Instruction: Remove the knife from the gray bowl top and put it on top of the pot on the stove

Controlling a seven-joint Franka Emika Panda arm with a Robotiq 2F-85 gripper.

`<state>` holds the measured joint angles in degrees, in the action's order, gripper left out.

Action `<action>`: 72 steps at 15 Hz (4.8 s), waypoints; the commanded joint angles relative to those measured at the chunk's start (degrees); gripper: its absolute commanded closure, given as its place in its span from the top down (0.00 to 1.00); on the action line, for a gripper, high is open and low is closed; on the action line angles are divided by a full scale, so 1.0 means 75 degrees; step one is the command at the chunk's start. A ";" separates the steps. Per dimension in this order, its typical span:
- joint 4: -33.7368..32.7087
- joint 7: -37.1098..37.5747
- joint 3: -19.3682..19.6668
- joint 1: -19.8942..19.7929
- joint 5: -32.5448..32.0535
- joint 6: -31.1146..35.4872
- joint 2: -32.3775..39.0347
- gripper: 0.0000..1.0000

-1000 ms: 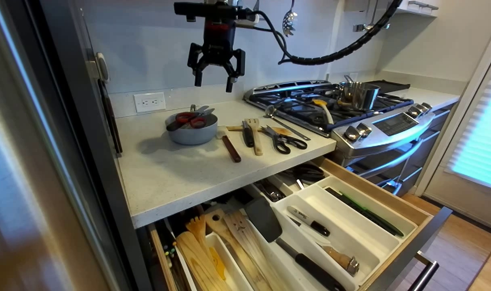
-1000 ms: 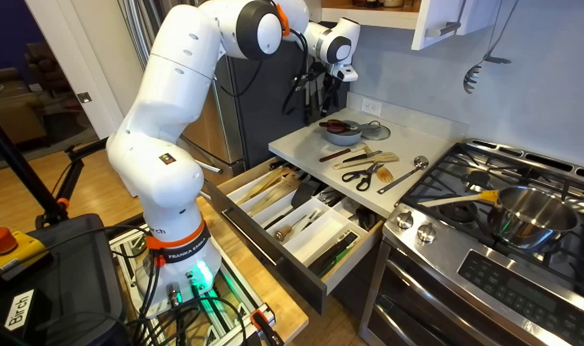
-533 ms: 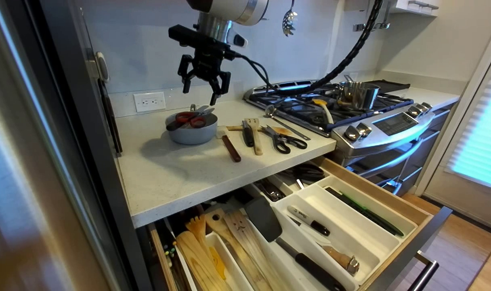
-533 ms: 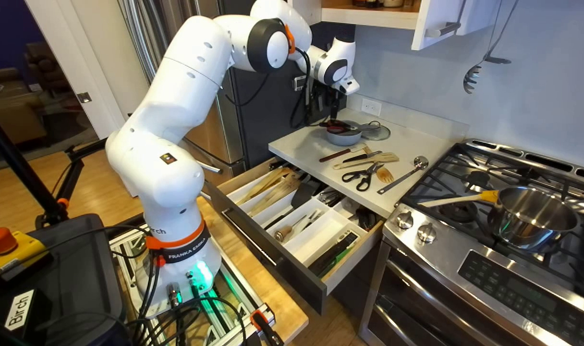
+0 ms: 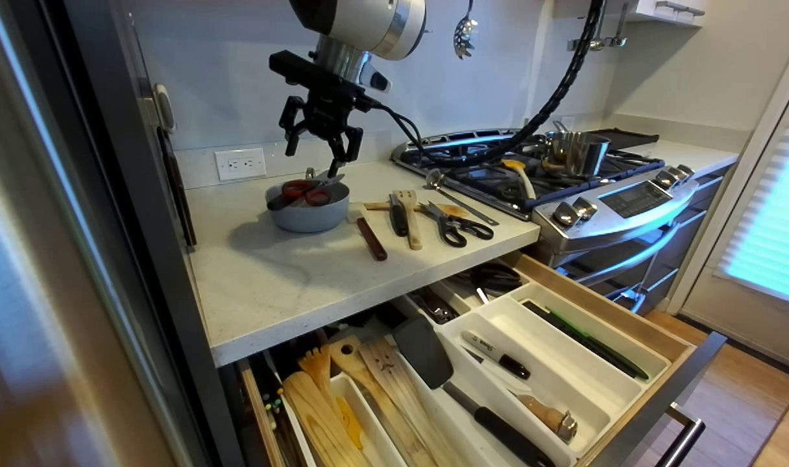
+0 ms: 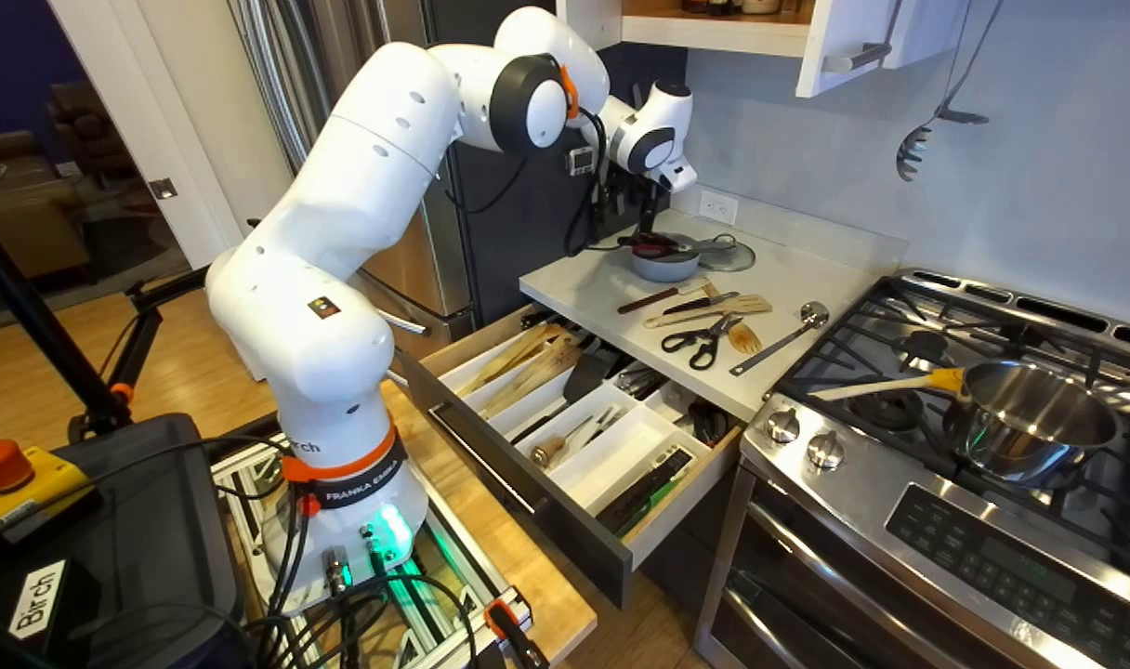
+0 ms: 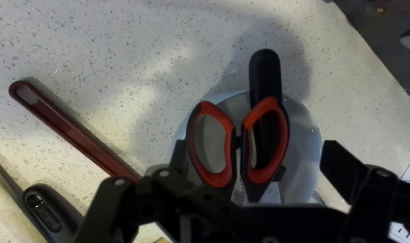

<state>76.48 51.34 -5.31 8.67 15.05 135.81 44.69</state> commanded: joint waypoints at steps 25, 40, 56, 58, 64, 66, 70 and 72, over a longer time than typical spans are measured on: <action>-0.2091 0.0186 0.0301 0.0383 -0.0015 0.0221 0.1615 0.60; -0.2989 0.0251 0.0276 0.0642 -0.0147 0.0063 0.2461 0.61; -0.0250 -0.0383 -0.0045 0.0394 0.0216 0.1937 0.0320 0.09; 0.0368 -0.1165 -0.0554 0.0018 0.0504 0.1510 -0.0159 0.09; 0.2492 -0.2619 -0.0610 -0.0271 0.0942 0.1390 -0.1369 0.09; 0.3219 -0.3445 -0.0623 -0.0312 0.0841 0.1572 -0.1754 0.09; 0.4754 -0.5095 -0.0735 -0.0380 0.0749 0.2231 -0.2563 0.09; 0.5566 -0.5653 -0.0799 -0.0409 0.0787 0.2806 -0.2973 0.09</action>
<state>107.03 15.00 -10.35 6.42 20.52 151.26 29.20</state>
